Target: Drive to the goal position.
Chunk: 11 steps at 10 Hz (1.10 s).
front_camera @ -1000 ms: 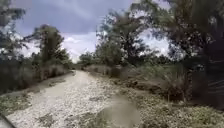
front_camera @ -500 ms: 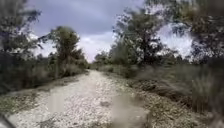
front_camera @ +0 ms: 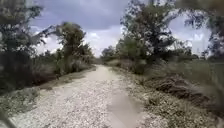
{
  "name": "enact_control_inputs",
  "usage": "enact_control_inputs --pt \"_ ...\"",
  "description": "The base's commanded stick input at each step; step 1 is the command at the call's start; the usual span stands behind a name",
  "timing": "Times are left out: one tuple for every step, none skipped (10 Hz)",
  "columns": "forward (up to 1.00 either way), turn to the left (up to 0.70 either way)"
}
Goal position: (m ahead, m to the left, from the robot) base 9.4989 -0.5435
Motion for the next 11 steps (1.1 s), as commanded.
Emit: enact_control_inputs --pt "0.5 0.01" --pt "0.5 0.01" --pt "0.5 0.01" --pt "0.5 0.01" --pt "0.5 0.01" --pt "0.5 0.01" --pt "0.5 0.01" --pt "0.5 0.01" --pt "0.5 0.01" --pt "0.5 0.01" --pt "0.5 0.01"
